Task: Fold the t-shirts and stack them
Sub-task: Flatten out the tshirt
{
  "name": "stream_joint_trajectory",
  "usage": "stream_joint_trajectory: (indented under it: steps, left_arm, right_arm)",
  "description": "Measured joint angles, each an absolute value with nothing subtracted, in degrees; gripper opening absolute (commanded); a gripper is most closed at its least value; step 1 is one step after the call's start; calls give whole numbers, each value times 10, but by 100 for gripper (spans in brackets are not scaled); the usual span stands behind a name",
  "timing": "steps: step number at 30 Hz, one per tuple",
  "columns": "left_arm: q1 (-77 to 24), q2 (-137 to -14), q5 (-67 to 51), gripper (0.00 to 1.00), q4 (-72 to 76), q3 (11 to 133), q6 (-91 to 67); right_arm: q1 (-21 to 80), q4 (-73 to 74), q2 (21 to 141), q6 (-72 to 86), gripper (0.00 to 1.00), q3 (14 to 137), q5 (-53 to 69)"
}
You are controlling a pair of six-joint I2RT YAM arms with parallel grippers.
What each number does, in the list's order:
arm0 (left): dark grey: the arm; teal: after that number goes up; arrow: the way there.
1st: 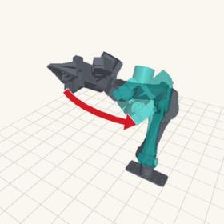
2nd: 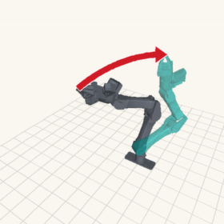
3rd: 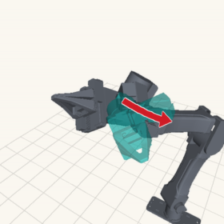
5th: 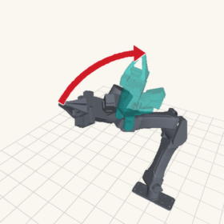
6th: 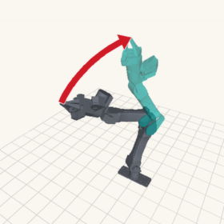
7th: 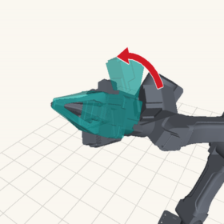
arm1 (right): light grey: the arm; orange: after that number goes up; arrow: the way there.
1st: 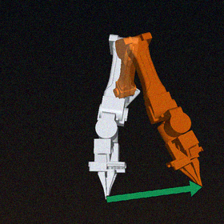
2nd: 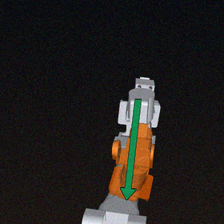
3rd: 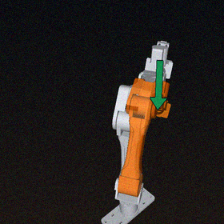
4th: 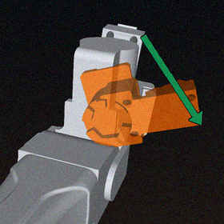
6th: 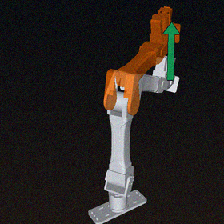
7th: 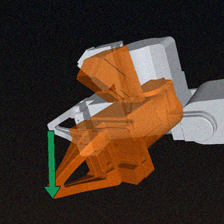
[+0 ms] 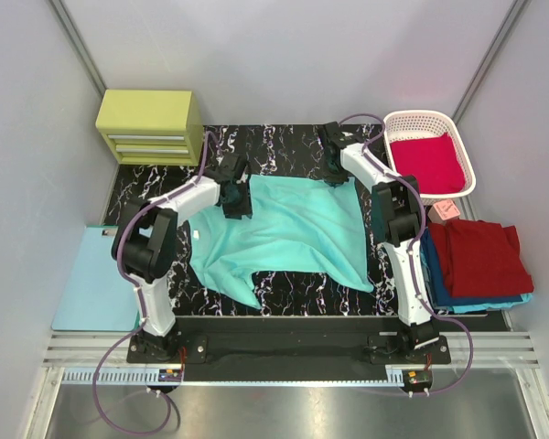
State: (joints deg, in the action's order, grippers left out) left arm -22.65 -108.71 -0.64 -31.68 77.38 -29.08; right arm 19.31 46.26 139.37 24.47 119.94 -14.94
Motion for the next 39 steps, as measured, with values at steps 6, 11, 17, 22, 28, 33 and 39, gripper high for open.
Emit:
stream_joint_trajectory:
  steps: [6,11,17,22,28,33,39]
  left_arm:
    - [-234,-1080,-18,38,-312,716,-297]
    - [-236,-1025,-18,38,-314,655,-303]
    - [-236,-985,-3,38,-334,632,-303]
    - [-236,-982,6,38,-349,617,-303]
    - [-237,-982,11,38,-360,607,-303]
    - [-237,-981,22,39,-364,594,-304]
    - [-250,-884,53,50,-361,574,-311]
  right_arm:
    - [191,463,1395,248,0,1201,-155]
    - [183,466,1402,255,0,1210,-159]
    - [148,483,1433,264,0,1267,-160]
    - [107,495,1459,269,0,1313,-156]
    - [71,497,1473,277,3,1340,-131]
    - [62,495,1477,277,39,1347,-91]
    - [77,500,1475,262,91,1366,-64]
